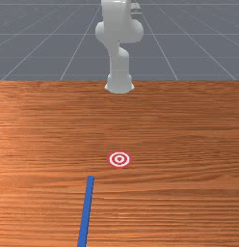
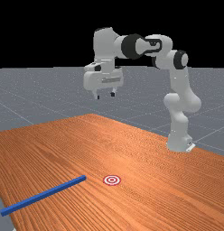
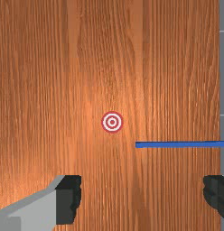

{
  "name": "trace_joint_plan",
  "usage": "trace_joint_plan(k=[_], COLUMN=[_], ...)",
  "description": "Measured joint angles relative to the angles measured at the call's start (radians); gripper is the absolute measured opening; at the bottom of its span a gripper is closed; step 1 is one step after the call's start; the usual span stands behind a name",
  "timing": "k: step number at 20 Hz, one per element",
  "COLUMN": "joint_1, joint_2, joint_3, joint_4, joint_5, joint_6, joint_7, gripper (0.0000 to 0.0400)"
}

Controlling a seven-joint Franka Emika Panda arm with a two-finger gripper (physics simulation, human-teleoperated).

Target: Pull the pivot to the target area

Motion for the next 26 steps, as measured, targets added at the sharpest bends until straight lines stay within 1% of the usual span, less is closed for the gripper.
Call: trace_joint_plan(k=[2,3,4,5,7,8,9,10,11,12,13,14,15,17,18,21,22,23,24,25,26], joint_1=[0.0,-0.01,-0.01,-0.027,-0.034,-0.028,-0.03,-0.02,-0.015,-0.015,-0.011,-0.007,-0.003,-0.001,-0.005,-0.006,0.004,0.011,0.008,0.022,0.018], joint_2=[-0.001,-0.007,-0.008,-0.005,-0.006,-0.007,-0.007,-0.008,-0.035,-0.036,-0.026,-0.049,-0.07,-0.099,-0.108,-0.118,-0.121,-0.123,-0.122,-0.125,-0.124], joint_3=[0.0,0.004,0.003,0.009,0.01,0.007,0.007,0.007,0.001,0.001,-0.004,-0.009,-0.013,-0.016,-0.011,-0.011,-0.023,-0.032,-0.032,-0.052,-0.06], joint_4=[-0.004,-0.018,-0.018,-0.016,-0.021,-0.023,-0.025,-0.025,-0.072,-0.065,-0.039,-0.073,-0.103,-0.142,-0.153,-0.163,-0.168,-0.172,-0.171,-0.177,-0.176], joint_5=[0.0,0.035,0.032,0.091,0.107,0.083,0.088,0.029,0.033,0.033,0.034,0.036,0.038,0.039,0.037,0.037,0.04,0.042,0.042,0.044,0.046], joint_6=[0.003,0.017,0.018,0.012,0.015,0.02,0.021,0.024,0.077,0.073,0.025,0.036,0.046,0.058,0.059,0.062,0.068,0.072,0.071,0.079,0.079], joint_7=[0.0,-0.016,-0.016,-0.041,-0.048,-0.038,-0.04,-0.075,-0.021,-0.021,0.034,0.095,0.156,0.206,0.134,0.131,0.303,0.425,0.408,0.645,0.671], gripper=[0.04,0.04,0.04,0.04,0.04,0.04,0.04,0.04,0.0243,0.0148,0.009,0.0055,0.0033,0.0012,0.0007,0.0002,0.0001,0.0001,0.0,0.0,0.0])
